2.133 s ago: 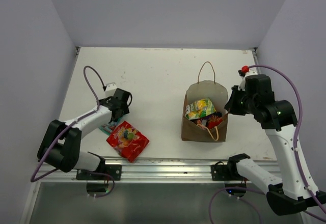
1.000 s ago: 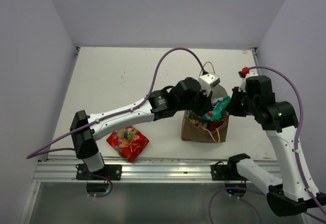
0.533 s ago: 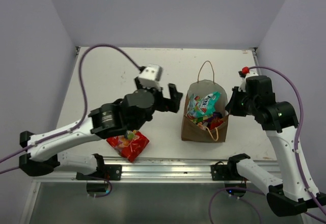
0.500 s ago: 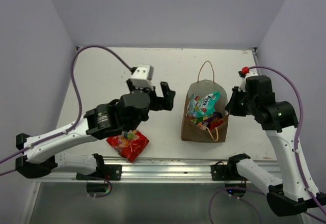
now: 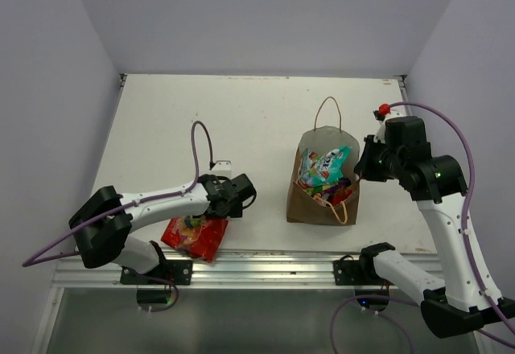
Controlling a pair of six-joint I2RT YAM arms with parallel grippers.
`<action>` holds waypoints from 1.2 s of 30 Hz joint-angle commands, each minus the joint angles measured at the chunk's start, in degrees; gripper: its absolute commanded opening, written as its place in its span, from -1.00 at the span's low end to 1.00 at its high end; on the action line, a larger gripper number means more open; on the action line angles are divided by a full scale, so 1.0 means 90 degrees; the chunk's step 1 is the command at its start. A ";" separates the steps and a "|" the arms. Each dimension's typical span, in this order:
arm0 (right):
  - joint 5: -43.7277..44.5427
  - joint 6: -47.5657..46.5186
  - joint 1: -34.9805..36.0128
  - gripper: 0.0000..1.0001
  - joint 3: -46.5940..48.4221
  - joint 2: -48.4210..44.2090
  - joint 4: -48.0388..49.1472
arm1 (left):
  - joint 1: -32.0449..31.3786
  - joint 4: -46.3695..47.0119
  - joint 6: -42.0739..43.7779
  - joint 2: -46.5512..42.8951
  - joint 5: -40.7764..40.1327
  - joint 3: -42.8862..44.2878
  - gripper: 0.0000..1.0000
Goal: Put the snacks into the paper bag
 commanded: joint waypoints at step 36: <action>-0.0673 -0.0371 0.0022 -1.00 -0.0027 0.0151 0.0686 | -0.0884 -0.1715 -0.1537 -0.0840 -0.0400 0.0574 -1.00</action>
